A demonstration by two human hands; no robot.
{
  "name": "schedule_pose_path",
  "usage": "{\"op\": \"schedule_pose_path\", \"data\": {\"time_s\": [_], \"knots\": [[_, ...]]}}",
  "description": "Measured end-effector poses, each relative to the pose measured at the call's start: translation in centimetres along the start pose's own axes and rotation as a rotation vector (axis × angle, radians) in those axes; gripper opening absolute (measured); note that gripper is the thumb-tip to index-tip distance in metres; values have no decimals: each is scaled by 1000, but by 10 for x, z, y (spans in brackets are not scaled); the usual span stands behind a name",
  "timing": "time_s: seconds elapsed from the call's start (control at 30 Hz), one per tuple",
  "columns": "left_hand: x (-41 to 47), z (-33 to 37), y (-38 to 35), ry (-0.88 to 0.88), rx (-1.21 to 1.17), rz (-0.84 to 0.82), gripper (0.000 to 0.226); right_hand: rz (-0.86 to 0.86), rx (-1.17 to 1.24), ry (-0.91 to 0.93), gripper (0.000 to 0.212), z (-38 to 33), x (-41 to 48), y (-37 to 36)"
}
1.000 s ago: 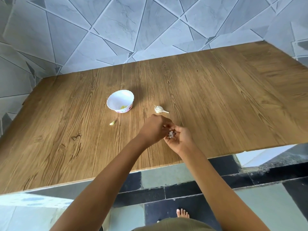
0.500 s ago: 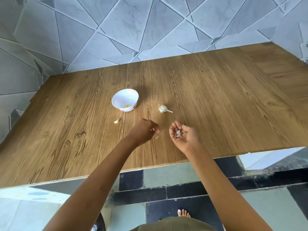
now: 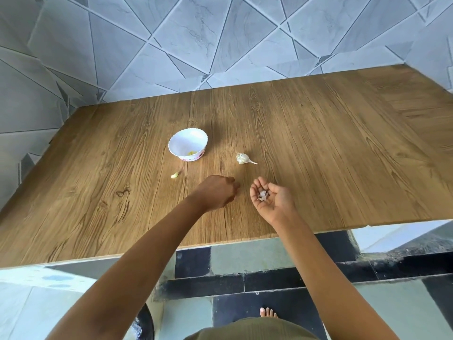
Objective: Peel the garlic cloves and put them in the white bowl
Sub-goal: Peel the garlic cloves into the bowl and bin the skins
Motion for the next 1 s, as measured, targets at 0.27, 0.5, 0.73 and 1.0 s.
{"op": "schedule_pose_path", "data": {"time_s": [0.27, 0.5, 0.73, 1.0], "knots": [[19, 12, 35, 10, -320, 233, 27, -26, 25, -19, 28, 7, 4, -5], [20, 25, 34, 179, -132, 290, 12, -30, -6, -15, 27, 8, 2, -8], [3, 5, 27, 229, -224, 359, 31, -62, -28, -32, 30, 6, 8, -6], [-16, -8, -5, 249, -170, 145, 13, -53, -63, -34, 33, 6, 12, -5]]}}
Point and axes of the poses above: each hand's wrist, its own x-axis towards the middle knuckle, its own y-axis out of the back of the hand, z = x × y, the point moved 4 cm from there along x, towards the middle knuckle, and after that the axes turned 12 degrees about -y, right-handed, at the moved point
